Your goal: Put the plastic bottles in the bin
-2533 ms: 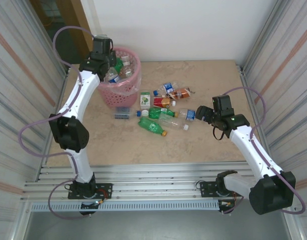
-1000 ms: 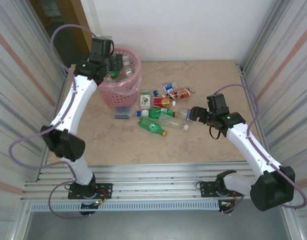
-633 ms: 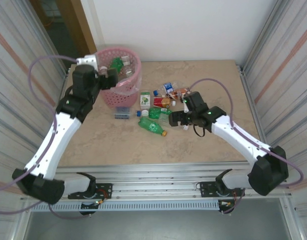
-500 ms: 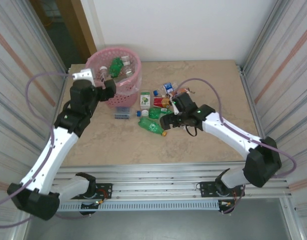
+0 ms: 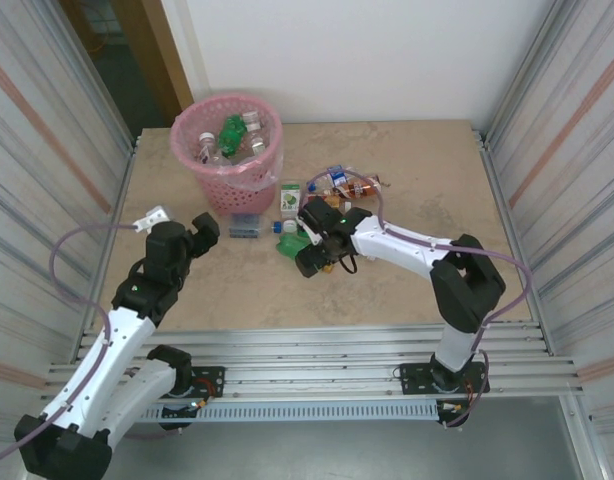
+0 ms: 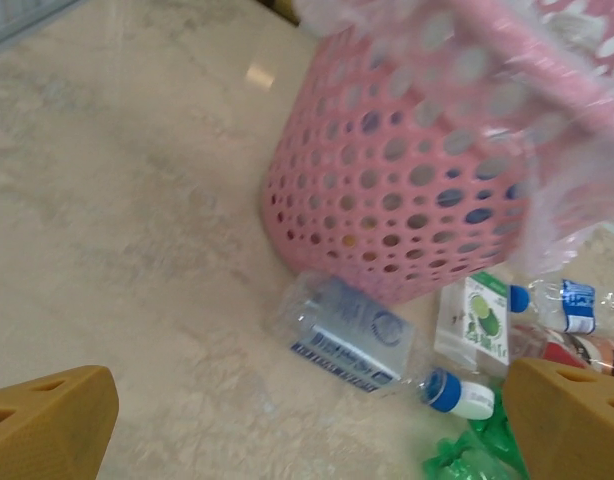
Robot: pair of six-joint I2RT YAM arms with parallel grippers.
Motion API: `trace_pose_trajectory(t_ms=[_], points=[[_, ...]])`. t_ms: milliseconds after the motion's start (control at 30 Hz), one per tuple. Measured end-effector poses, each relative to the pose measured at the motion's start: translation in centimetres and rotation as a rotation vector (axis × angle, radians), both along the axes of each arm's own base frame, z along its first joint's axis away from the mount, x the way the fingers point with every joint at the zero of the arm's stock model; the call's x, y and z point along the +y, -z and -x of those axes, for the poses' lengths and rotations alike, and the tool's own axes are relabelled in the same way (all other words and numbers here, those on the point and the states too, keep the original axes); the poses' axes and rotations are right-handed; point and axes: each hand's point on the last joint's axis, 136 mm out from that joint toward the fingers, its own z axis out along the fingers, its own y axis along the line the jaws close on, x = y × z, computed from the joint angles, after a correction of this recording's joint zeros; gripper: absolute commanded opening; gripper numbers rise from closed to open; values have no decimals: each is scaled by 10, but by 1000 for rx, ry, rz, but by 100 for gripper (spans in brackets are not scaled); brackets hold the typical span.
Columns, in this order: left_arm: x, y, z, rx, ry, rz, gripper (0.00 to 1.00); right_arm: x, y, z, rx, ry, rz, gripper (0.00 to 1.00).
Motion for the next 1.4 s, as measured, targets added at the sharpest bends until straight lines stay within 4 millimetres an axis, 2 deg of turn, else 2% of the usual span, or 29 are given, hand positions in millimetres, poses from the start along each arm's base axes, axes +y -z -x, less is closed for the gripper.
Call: trace_pose_trajectory(t_ms=[333,767,1067,1167,1400], points=[[4,24,7,51,-50,53,99,12,17,-8,2,-37,52,85],[0,41,-3,105,-64,61,99,25,38,-2,24,-99,93,81],[-4,50,-5,135,-59,73,99,27,55,-2,41,-119,115,80],[-4,50,-5,136,-59,74,99,29,60,-3,44,-121,118,75],[-4,53,-4,142,-65,82,99,32,63,-4,42,-141,115,53]])
